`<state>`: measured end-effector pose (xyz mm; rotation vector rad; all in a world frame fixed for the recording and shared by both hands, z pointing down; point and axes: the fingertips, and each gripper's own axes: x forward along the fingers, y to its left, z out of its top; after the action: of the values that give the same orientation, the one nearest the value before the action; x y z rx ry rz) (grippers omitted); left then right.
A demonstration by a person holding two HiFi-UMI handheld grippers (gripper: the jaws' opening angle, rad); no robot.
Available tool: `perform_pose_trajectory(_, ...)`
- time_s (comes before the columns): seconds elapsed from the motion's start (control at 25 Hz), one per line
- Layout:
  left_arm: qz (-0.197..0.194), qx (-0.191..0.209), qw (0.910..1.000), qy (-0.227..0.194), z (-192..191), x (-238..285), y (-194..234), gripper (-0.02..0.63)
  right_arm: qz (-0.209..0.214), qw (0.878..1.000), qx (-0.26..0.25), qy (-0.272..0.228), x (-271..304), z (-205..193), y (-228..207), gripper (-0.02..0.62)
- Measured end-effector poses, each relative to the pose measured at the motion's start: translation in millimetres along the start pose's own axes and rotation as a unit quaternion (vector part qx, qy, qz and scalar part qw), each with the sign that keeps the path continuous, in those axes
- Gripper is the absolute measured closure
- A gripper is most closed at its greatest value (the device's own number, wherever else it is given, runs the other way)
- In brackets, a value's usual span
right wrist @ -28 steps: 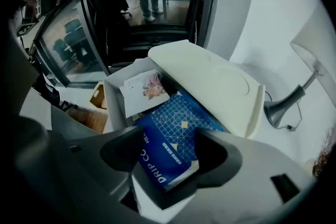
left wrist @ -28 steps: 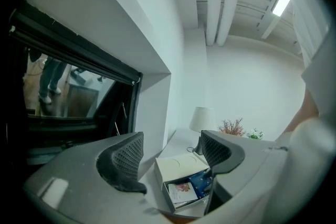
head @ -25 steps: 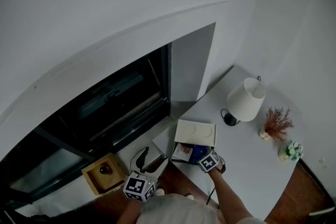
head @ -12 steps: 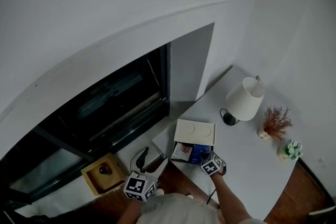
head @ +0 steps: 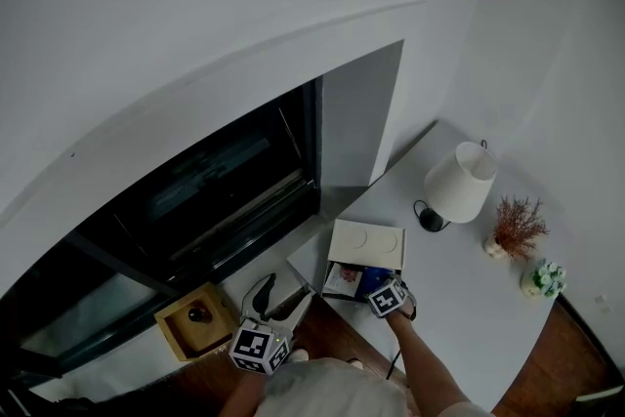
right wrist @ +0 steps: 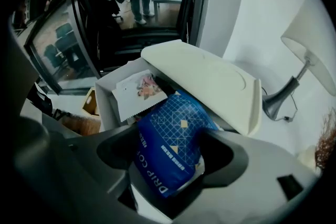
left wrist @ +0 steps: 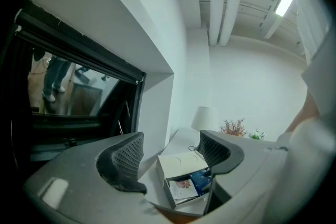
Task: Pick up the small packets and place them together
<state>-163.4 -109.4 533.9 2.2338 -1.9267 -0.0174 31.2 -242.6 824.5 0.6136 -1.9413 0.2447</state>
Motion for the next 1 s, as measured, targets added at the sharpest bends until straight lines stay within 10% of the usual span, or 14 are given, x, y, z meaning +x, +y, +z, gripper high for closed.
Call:
perform_pose_trajectory(0.24, 0.017, 0.0, 0.9998, -0.005, 2.4, -8.7, 7.1, 0.268, 0.001, 1.0, 0.007, -0.011, -16.4, 14.7, 16.5, 0.439)
perform_pose_trajectory(0.72, 0.029, -0.006, 0.9995, 0.005, -2.9, -20.3, 18.8, 0.272, 0.115, 0.967, 0.085, -0.211, -52.5, 121.1, 11.0, 0.445)
perform_pose_trajectory(1.0, 0.049, 0.0, 0.9988, 0.008, 1.8, -32.5, 34.0, 0.272, 0.114, 0.979, 0.069, -0.153, 1.7, 159.9, -15.9, 0.44)
